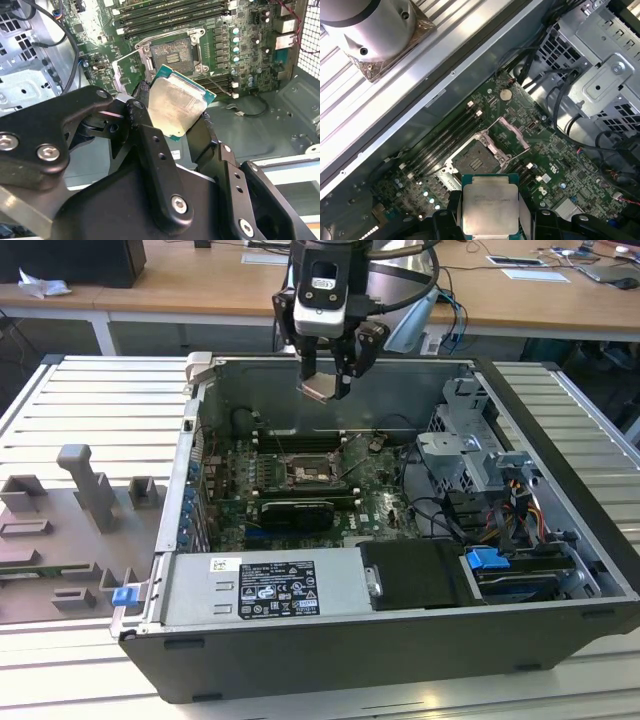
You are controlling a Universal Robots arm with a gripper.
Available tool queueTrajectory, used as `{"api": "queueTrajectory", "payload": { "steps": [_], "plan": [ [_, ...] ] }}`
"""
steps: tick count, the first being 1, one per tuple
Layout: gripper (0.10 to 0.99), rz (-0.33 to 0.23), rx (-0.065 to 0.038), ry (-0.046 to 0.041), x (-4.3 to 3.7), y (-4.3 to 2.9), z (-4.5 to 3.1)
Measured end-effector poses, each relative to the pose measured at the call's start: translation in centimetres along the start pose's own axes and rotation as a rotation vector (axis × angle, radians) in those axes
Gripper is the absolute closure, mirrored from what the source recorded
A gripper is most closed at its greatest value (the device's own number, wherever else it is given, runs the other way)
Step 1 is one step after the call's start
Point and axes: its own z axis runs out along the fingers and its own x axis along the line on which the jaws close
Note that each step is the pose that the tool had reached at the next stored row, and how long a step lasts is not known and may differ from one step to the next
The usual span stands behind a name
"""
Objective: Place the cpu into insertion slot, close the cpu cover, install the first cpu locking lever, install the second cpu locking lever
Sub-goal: 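Place the cpu into insertion slot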
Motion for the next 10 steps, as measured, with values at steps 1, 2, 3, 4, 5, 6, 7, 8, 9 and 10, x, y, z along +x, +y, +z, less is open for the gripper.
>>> {"api": "queueTrajectory", "payload": {
  "steps": [1, 2, 3, 4, 5, 6, 7, 8, 9, 10],
  "plan": [
    [0.545, 0.01, 0.0, -0.0008, 0.0, 0.0, 0.01],
    [0.545, 0.019, 0.0, -0.0017, 0.0, 0.0, 0.01],
    [0.545, 0.03, -0.001, -0.0027, 0.0, 0.0, 0.02],
    [0.545, 0.041, -0.001, -0.0036, 0.0, 0.0, 0.02],
    [0.545, 0.05, -0.001, -0.0045, 0.0, 0.0, 0.03],
    [0.545, 0.055, -0.001, -0.0049, 0.0, 0.0, 0.03],
    [0.545, 0.061, -0.001, -0.0055, 0.0, -0.01, 0.03],
    [0.545, 0.075, -0.001, -0.0067, 0.0, 0.0, 0.04],
    [0.545, 0.087, -0.002, -0.0078, 0.0, -0.01, 0.05],
    [0.545, 0.096, -0.002, -0.0086, 0.0, -0.01, 0.05]
  ]
}}
